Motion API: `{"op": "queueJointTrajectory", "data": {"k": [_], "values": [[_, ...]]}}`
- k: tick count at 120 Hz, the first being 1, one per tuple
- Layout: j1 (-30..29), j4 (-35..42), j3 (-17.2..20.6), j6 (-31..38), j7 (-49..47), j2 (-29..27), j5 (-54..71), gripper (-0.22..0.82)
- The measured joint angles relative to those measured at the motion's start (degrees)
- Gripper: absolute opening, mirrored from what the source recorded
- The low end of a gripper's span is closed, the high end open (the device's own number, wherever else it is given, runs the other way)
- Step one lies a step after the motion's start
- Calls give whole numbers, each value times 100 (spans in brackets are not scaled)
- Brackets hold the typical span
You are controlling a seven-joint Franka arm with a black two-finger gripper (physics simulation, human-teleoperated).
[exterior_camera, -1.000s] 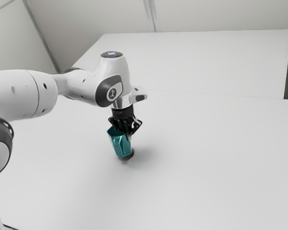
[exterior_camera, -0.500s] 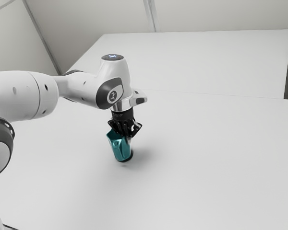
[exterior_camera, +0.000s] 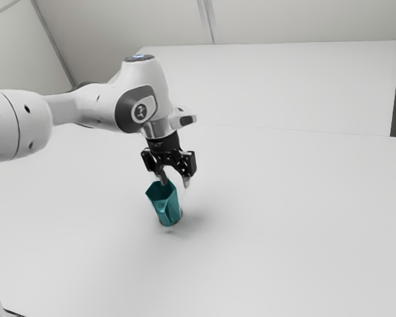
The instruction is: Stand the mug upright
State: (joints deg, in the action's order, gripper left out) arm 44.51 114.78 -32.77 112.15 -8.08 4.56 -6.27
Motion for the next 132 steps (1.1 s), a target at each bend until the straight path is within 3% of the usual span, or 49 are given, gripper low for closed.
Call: {"op": "queueJointTrajectory", "data": {"k": [30, 57, 80, 84, 87, 100, 107, 116, 132], "values": [[-1, -653, 19, -136, 216, -204, 321, 53], [-23, -1856, 16, -733, 747, -226, 711, 58], [-52, -2083, 31, -1246, 1079, -230, 857, 59], [-278, -2086, 255, -1306, 1127, -235, 861, 60], [-675, -2087, 653, -1344, 1161, -237, 863, 60], [-3063, -2089, 3027, -1464, 1295, -261, 869, 60], [-4091, -2092, 4012, -1509, 1359, -281, 872, 60], [-4611, -2159, 4444, -1556, 1449, -290, 876, 60], [-4888, -2615, 4555, -1816, 1580, -288, 877, 60]]}}
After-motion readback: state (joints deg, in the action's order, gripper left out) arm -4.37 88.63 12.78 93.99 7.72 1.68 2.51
